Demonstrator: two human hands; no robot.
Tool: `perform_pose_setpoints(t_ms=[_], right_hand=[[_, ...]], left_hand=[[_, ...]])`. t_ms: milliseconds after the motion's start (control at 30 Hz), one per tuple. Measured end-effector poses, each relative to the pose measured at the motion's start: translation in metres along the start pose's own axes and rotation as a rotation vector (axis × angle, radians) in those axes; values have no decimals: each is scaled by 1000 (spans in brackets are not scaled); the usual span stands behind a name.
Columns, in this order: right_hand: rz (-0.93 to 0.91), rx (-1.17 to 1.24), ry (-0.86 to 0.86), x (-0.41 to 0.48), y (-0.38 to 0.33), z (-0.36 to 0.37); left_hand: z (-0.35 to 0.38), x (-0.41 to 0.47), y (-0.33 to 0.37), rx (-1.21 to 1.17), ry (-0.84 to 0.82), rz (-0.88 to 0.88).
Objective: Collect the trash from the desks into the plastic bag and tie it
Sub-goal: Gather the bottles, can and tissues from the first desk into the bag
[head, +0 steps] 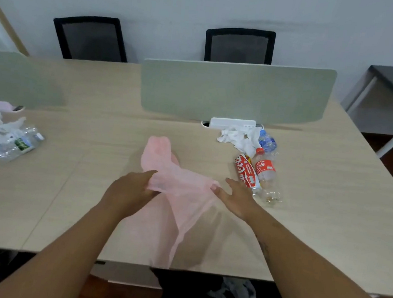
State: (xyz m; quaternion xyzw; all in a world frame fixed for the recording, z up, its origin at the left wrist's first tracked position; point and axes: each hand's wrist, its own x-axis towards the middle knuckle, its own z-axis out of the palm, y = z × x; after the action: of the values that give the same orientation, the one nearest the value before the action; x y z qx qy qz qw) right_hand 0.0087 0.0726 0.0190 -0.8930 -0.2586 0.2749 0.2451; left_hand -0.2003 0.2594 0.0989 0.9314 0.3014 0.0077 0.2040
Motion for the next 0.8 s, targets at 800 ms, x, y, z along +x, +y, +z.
perform_pose_setpoints(t_ms=[800], right_hand=[[261, 389, 407, 42, 47, 21]], left_hand=[[1, 117, -1, -261, 45, -48]])
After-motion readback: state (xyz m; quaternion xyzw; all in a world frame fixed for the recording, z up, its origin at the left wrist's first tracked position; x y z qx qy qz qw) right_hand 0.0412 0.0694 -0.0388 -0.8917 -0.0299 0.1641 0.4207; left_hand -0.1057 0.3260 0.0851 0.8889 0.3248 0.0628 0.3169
